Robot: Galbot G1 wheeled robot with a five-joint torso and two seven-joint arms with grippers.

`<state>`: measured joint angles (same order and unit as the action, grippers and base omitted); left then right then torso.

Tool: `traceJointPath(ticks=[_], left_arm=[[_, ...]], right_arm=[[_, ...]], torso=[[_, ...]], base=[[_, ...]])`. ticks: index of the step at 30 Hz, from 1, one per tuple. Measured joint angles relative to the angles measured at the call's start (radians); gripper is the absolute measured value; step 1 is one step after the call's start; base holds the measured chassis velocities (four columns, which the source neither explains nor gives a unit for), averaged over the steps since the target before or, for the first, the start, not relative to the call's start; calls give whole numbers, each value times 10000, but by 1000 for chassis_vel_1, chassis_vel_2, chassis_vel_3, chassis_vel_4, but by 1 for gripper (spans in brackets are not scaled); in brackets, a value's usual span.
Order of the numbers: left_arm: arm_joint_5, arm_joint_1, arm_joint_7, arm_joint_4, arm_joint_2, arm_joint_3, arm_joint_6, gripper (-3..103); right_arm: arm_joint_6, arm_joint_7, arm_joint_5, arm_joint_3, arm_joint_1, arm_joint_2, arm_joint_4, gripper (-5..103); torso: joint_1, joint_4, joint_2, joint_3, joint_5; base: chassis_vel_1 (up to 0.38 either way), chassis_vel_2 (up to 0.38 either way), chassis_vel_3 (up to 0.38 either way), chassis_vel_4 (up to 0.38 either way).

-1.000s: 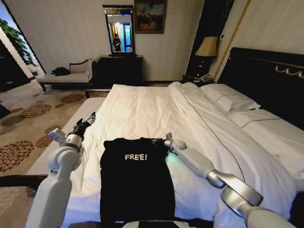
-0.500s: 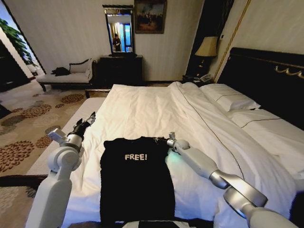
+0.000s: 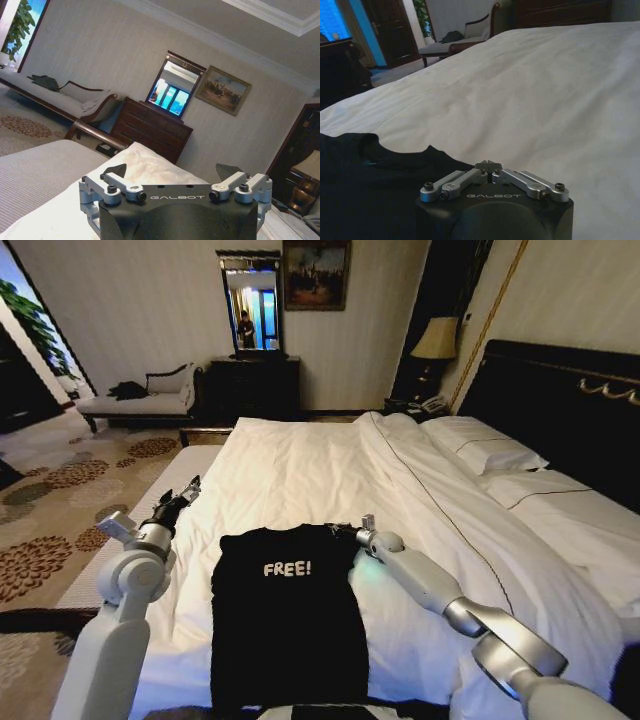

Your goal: Fold the clothes on the bed.

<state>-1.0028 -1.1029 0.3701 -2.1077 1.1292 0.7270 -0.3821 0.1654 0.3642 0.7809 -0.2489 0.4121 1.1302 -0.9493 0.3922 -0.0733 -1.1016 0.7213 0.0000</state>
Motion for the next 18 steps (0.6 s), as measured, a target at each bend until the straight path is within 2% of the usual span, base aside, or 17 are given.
traceJointPath(ticks=[9, 12, 14, 17, 18], left_arm=[[-7, -93, 6, -86, -18, 29, -4, 100], [-5, -167, 32, -240, 18, 46, -6, 100], [-46, -186, 58, -333, 26, 73, -6, 100], [-934, -296, 325, -1319, 6, 412, -183, 100], [-1105, -307, 360, -1493, -15, 476, -229, 100]], right_arm=[[-154, -250, 358, 277, 441, -317, -740, 0], [-210, -580, 1297, 1030, 984, -763, -2007, 14], [-204, -662, 1521, 1261, 1112, -867, -2327, 14], [75, -1187, 2783, 3123, 2157, -1504, -4031, 30], [129, -1262, 2948, 3467, 2414, -1594, -4269, 30]], torso=[[0, -1, 0, 0, 0], [0, -3, 0, 0, 0], [1, -1, 0, 0, 0], [0, -1, -1, -2, -3], [0, 0, -1, -3, 0]], base=[[0, 0, 0, 0], [0, 0, 0, 0], [0, 0, 0, 0], [0, 0, 0, 0], [0, 0, 0, 0]])
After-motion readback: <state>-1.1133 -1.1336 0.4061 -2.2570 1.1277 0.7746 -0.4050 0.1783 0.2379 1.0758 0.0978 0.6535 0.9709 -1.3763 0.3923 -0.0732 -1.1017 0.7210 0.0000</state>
